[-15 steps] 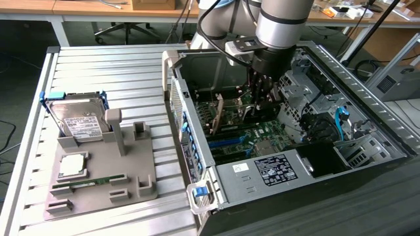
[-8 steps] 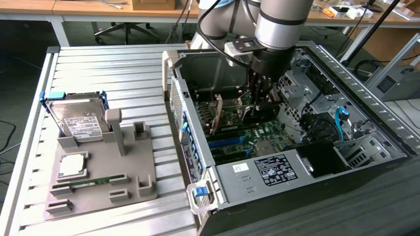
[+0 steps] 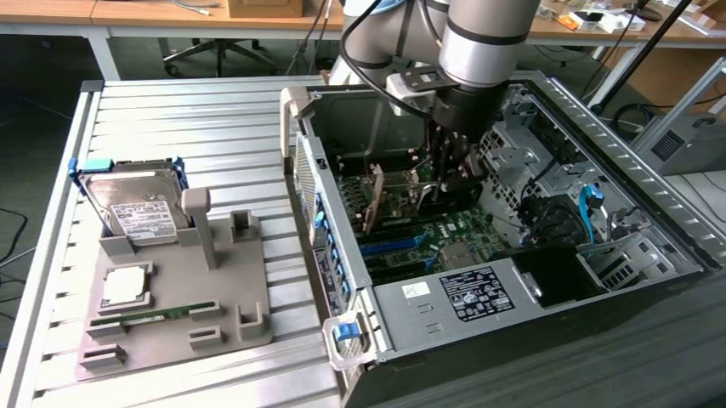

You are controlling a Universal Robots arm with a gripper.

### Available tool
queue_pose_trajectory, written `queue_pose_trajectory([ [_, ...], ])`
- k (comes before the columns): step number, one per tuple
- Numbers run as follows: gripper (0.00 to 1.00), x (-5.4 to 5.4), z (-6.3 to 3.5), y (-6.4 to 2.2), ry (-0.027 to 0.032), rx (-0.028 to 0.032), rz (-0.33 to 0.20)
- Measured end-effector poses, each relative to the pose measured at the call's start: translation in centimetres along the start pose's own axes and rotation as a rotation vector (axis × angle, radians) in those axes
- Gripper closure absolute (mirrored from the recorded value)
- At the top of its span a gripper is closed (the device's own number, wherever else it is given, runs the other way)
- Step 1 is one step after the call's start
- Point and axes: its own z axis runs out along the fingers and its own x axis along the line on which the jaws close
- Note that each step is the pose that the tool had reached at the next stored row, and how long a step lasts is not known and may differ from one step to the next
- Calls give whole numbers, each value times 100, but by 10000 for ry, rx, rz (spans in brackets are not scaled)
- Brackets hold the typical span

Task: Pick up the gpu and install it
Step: 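Insert the gpu into the slot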

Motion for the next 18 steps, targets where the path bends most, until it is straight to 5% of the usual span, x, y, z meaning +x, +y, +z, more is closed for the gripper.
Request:
queue_pose_trajectory([
  [18,73,-1,43,31,30,2,-2],
])
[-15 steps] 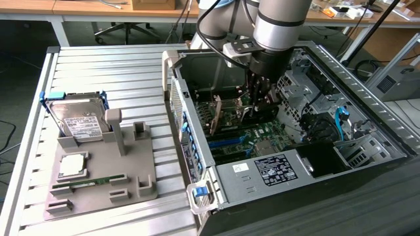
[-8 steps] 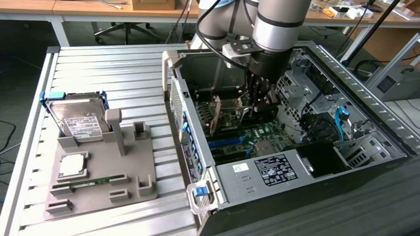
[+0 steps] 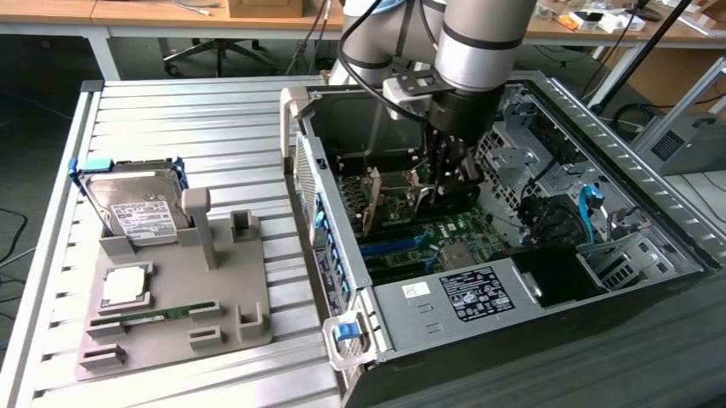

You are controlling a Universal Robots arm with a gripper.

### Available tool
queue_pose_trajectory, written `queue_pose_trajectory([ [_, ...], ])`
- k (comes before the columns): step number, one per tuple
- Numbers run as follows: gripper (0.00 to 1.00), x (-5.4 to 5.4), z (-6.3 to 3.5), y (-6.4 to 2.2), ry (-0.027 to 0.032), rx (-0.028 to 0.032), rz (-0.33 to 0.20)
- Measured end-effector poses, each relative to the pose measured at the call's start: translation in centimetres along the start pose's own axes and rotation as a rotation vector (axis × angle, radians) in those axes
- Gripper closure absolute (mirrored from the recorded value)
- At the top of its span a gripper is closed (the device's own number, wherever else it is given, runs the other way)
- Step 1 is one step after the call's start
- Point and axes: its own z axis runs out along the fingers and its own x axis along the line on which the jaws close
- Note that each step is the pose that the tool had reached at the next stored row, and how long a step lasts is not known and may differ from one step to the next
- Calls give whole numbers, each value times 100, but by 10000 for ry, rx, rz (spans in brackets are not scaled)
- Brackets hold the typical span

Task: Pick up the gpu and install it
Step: 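Insert the gpu into the slot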

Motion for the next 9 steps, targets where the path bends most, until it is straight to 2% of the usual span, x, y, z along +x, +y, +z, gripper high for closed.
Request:
queue_pose_trajectory([
  [9,73,0,16,29,4,0,0],
])
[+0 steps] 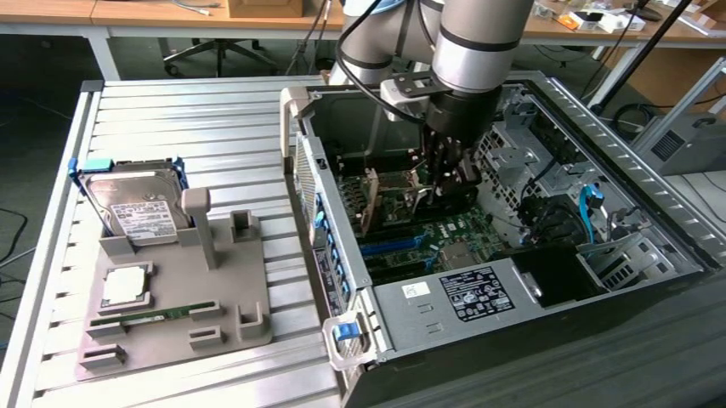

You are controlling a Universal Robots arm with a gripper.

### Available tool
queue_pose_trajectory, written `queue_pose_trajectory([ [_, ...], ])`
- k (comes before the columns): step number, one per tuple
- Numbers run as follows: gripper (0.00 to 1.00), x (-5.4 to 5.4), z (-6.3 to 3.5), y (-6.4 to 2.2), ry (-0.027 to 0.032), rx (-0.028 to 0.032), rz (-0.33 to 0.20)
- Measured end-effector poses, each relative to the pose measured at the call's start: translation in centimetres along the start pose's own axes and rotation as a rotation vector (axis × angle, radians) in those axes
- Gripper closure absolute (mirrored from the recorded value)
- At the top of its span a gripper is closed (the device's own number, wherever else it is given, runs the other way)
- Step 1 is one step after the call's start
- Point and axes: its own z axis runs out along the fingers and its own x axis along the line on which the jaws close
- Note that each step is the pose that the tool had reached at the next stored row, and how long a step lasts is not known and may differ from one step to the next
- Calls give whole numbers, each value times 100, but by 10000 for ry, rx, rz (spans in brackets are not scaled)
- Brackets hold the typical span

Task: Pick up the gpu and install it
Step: 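Insert the gpu into the slot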

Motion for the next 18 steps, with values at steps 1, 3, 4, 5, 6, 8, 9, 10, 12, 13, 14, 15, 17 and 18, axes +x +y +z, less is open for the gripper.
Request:
queue_pose_trajectory([
  [1,73,0,3,4,-1,0,0],
  [3,73,0,7,16,0,0,0],
  [4,73,1,10,25,1,-1,0],
  [5,73,1,12,36,1,-1,0],
  [6,73,1,14,44,1,0,0],
  [8,73,1,19,62,0,0,0],
  [9,73,2,22,71,0,0,0],
  [10,73,2,25,80,0,0,0],
  [12,73,2,29,90,0,0,0],
  [13,73,3,30,95,0,0,0],
  [14,73,3,32,100,0,0,1],
  [15,73,3,34,104,0,0,0],
  [17,73,3,39,114,0,0,0],
  [18,73,3,41,121,1,-1,0],
])
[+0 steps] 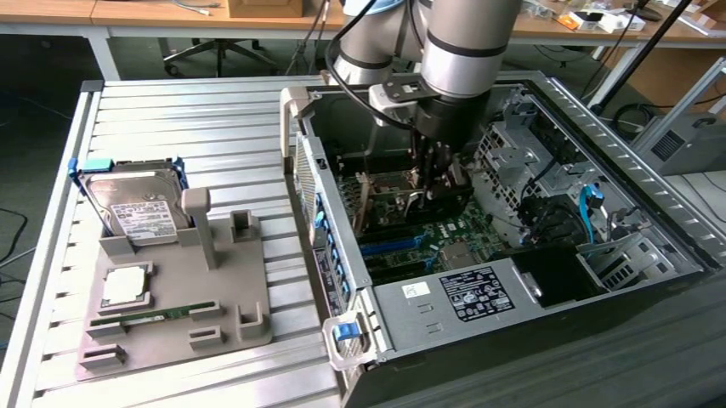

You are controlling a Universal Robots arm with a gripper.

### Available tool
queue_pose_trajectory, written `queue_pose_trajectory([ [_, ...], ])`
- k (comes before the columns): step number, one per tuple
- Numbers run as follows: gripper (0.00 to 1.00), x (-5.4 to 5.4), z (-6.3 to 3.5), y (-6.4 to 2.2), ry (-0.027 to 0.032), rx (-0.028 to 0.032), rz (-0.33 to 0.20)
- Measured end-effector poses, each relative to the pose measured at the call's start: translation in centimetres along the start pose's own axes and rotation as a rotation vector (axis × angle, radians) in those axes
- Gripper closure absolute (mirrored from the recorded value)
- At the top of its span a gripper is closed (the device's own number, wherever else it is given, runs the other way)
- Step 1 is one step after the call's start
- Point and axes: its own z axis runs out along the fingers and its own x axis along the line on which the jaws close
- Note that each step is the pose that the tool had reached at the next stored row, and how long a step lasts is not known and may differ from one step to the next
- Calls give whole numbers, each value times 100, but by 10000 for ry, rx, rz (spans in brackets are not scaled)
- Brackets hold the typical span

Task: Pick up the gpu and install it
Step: 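Insert the gpu into the slot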

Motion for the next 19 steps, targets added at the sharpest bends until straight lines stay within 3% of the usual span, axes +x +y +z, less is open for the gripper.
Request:
queue_pose_trajectory([
  [19,73,5,37,116,0,0,0],
])
